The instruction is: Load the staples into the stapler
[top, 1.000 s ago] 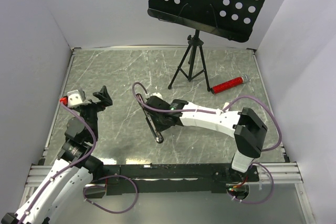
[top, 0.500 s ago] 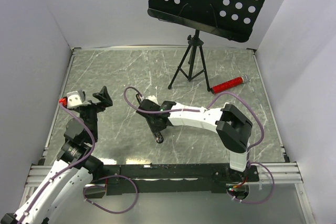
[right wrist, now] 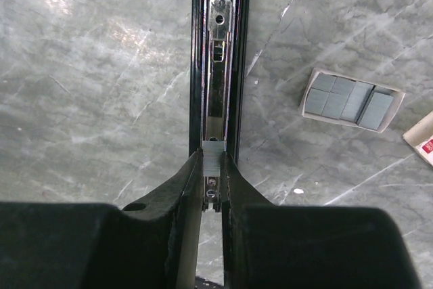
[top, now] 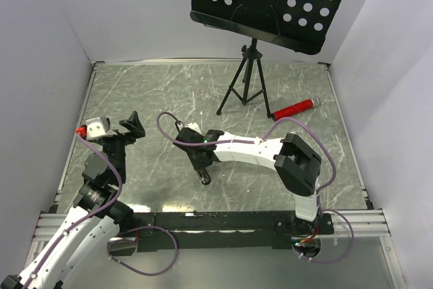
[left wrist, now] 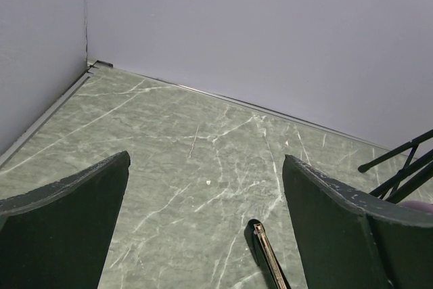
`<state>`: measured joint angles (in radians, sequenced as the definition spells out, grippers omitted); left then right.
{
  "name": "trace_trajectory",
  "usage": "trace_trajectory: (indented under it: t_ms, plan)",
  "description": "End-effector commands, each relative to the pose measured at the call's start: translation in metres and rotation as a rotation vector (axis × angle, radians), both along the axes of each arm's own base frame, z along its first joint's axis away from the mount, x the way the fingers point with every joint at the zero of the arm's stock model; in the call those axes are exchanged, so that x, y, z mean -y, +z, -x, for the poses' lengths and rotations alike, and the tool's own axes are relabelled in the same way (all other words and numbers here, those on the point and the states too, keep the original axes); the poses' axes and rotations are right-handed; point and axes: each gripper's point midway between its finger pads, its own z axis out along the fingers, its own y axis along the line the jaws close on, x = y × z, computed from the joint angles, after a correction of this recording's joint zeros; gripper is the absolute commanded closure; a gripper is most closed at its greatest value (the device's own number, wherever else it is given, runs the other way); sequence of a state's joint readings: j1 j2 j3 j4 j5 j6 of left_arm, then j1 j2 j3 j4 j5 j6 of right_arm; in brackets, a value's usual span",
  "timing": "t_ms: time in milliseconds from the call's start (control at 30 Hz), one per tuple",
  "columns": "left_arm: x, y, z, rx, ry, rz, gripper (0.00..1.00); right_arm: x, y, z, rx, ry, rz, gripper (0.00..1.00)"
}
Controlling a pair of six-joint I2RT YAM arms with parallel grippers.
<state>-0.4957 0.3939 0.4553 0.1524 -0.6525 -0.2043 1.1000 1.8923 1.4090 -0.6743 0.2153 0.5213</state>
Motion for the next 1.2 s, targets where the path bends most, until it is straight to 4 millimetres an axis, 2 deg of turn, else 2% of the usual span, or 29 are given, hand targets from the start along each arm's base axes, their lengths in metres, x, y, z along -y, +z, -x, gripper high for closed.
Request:
trace_trajectory:
  t_ms: [0, 567, 800, 1167]
  plan:
    - [-0.002, 0.012, 0.003, 0.042, 0.005, 0.03, 0.01, -0.013, 0.006, -0.003, 0.015, 0.022, -0.022, 0.91]
    - [-0.002, 0.013, 0.004, 0.044, 0.0, 0.03, 0.01, -0.004, 0.0, 0.001, -0.009, 0.015, 0.013, 0.9]
    - [-0.002, 0.013, 0.004, 0.044, 0.0, 0.03, 0.01, -0.007, -0.001, 0.005, -0.026, 0.01, -0.006, 0.78]
    - [-0.002, 0.013, 0.005, 0.044, -0.001, 0.029, 0.01, -0.008, 0.007, 0.004, -0.023, 0.004, -0.023, 0.67]
